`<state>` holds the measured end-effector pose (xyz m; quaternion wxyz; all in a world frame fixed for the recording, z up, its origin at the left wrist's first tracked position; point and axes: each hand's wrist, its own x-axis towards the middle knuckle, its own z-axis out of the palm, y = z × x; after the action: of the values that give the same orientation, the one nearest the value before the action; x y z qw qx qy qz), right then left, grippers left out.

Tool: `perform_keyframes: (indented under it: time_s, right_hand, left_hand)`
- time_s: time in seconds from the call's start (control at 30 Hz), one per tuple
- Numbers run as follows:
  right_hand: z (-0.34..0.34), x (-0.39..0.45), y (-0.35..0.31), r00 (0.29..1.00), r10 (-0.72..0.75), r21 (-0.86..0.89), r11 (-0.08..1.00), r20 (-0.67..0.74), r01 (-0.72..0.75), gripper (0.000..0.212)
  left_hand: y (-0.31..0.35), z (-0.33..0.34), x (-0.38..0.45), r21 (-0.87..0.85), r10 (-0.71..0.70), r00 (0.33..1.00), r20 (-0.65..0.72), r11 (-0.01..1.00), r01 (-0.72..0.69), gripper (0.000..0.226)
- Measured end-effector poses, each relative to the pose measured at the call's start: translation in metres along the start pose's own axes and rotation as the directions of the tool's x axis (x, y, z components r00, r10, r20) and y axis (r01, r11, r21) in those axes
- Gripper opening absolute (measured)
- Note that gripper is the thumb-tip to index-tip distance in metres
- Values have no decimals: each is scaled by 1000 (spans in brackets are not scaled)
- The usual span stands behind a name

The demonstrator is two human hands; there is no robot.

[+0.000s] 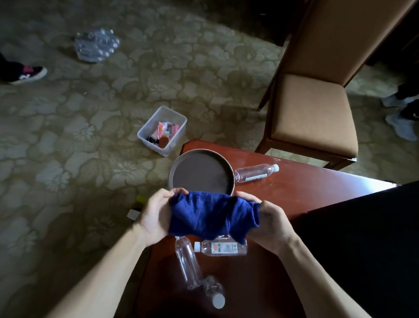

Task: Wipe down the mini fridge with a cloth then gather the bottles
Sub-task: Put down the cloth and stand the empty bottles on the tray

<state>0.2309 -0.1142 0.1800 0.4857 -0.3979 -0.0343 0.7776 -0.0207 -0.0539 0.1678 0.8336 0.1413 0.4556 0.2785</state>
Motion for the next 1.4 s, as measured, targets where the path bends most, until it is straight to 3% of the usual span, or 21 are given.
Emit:
perform_keyframes:
  time_s: [0.07,0.13,0.2,0.3,0.47,0.57,0.7,0.87,1.17,1.27,1.4]
  right_hand:
    - [-7,12,10,995,92,24,995,-23,-92,46]
    - [-17,34,27,980,104,-186,973,-171,-136,45]
    - [-21,59,46,941,-26,-421,898,-337,-126,46]
    - [-26,89,64,849,-204,-592,792,-487,-150,43]
    - [-49,120,72,788,-266,-648,732,-556,-210,35]
    - [-60,135,73,781,-299,-688,692,-548,-218,36]
    - [-69,159,76,776,-314,-719,650,-548,-245,42]
    - [-80,185,83,764,-330,-738,620,-554,-267,41]
    - [-103,208,96,799,-392,-845,471,-456,-252,45]
    - [-110,211,105,828,-421,-916,313,-370,-250,48]
    - [-108,211,111,842,-456,-938,-47,-287,-345,48]
  left_hand:
    - [-13,-5,17,250,89,976,-198,968,-37,13]
    - [-27,-13,34,466,175,928,-329,885,-2,41]
    - [-40,-24,48,487,165,904,-395,872,53,60]
    - [-51,-36,63,498,184,847,-499,861,106,61]
    - [-51,-51,96,539,230,864,-448,841,55,22]
    - [-53,-64,118,631,273,870,-410,774,54,25]
    - [-59,-76,142,713,324,826,-461,690,127,26]
    - [-66,-86,167,712,345,771,-536,675,192,31]
    - [-75,-102,197,793,438,740,-511,572,209,26]
    - [-77,-108,201,801,445,716,-538,536,268,27]
    - [-73,-111,203,787,422,723,-547,553,274,29]
